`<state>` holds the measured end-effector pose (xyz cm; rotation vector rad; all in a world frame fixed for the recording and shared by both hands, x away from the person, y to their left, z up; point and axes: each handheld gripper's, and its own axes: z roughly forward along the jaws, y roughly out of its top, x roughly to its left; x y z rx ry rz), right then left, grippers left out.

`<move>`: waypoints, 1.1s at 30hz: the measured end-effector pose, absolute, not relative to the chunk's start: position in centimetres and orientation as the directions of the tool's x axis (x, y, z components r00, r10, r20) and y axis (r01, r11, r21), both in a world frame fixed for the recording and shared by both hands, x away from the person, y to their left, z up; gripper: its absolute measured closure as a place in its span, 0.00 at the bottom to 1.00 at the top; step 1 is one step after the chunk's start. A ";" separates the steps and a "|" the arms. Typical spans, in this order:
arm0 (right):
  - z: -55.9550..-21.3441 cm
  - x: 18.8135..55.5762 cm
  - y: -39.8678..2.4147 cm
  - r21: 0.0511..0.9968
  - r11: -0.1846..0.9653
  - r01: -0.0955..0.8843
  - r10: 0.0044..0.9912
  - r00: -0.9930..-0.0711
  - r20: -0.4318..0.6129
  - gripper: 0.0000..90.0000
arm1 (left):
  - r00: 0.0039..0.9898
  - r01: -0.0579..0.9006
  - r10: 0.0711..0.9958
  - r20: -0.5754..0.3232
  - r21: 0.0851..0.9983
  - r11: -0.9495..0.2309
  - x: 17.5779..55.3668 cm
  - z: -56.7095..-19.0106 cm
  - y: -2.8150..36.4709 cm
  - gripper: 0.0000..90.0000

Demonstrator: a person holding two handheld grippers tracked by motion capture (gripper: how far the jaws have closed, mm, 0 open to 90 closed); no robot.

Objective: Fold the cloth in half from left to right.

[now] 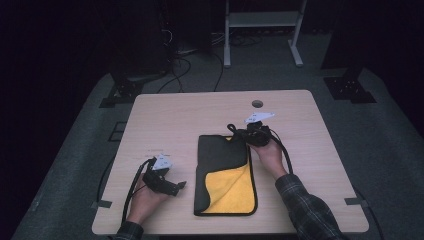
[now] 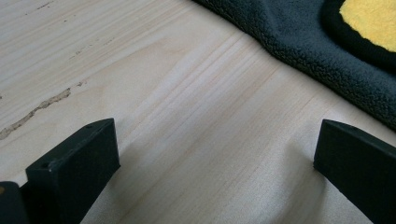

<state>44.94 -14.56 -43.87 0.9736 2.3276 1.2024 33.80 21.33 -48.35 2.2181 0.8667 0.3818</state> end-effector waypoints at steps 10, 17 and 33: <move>-45.5 46.3 -15.9 0.785 0.380 0.490 0.765 -0.644 0.031 0.92 | 0.732 0.470 0.681 0.015 0.712 -0.521 33.8 -48.3 21.3 0.00; -46.9 47.2 -16.6 0.756 0.381 0.533 0.810 -0.587 0.006 0.87 | 0.733 0.469 0.680 0.015 0.713 -0.522 33.8 -48.4 21.3 0.00; -44.9 44.1 -17.9 0.781 0.371 0.502 0.721 -0.686 0.099 0.75 | 0.734 0.470 0.679 0.015 0.711 -0.524 33.8 -48.3 21.4 0.00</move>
